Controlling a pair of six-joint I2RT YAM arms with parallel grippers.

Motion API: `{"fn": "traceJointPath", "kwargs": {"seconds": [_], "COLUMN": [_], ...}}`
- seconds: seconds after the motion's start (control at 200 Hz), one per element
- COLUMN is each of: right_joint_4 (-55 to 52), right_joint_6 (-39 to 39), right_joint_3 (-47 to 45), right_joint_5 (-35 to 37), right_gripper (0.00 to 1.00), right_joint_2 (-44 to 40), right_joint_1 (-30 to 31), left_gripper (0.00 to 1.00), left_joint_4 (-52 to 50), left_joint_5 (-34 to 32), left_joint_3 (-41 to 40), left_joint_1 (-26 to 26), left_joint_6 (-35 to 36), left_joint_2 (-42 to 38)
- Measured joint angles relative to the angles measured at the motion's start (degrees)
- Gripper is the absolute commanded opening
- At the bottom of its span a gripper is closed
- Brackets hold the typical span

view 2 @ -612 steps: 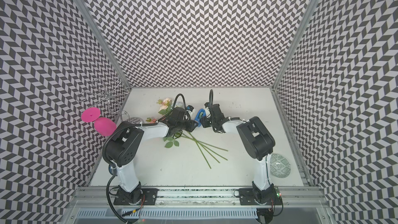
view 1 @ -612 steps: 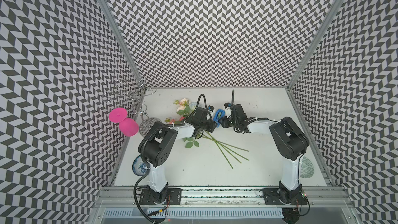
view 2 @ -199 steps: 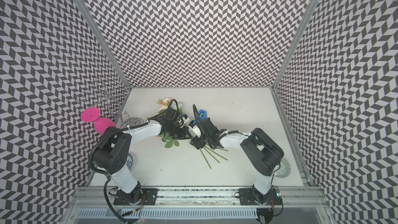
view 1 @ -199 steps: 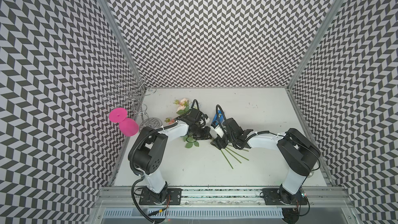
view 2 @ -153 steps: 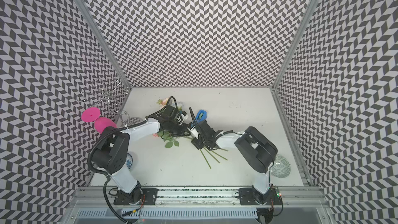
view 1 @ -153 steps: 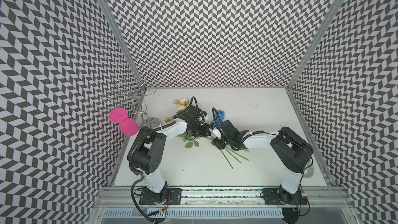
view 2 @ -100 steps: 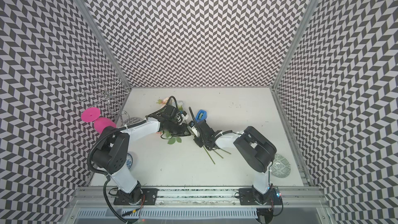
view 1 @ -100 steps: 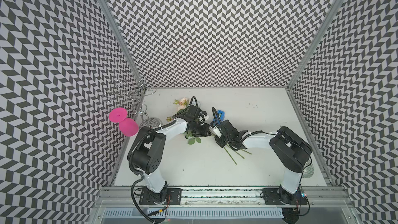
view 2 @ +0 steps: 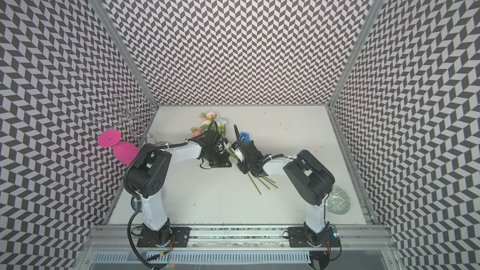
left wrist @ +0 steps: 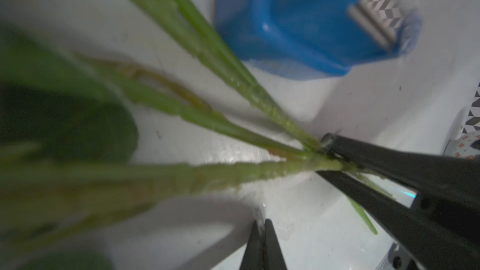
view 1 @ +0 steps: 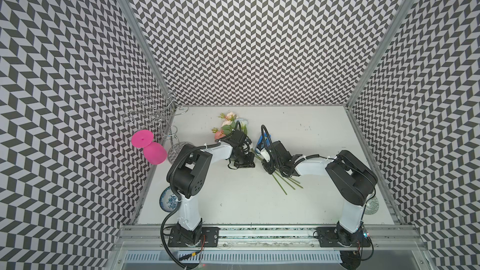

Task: Wrap bouquets with tape
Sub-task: Stick the tape to the bouquet.

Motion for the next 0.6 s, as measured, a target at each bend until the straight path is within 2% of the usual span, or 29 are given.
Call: {"fn": "traceJointPath", "kwargs": {"seconds": [0.075, 0.18, 0.386, 0.601], "right_joint_4": [0.42, 0.63, 1.07, 1.75], "right_joint_6": [-0.44, -0.50, 0.15, 0.96], "right_joint_3": [0.00, 0.00, -0.20, -0.72], "right_joint_5": [-1.29, -2.36, -4.07, -6.47], "right_gripper": [0.08, 0.03, 0.00, 0.00], "right_joint_2": [0.00, 0.00, 0.00, -0.02], "right_joint_1": [-0.02, -0.11, -0.70, -2.08], "left_gripper": [0.20, 0.21, 0.21, 0.38], "left_joint_4": [1.09, 2.23, 4.04, 5.29], "left_joint_5": [-0.02, -0.61, -2.05, -4.24], "left_joint_3": [1.77, 1.92, 1.44, 1.33], "left_joint_1": [-0.20, -0.37, -0.52, -1.33], "left_joint_6": [-0.13, -0.17, -0.26, -0.74], "left_joint_2": [1.25, 1.29, 1.07, 0.42]}}
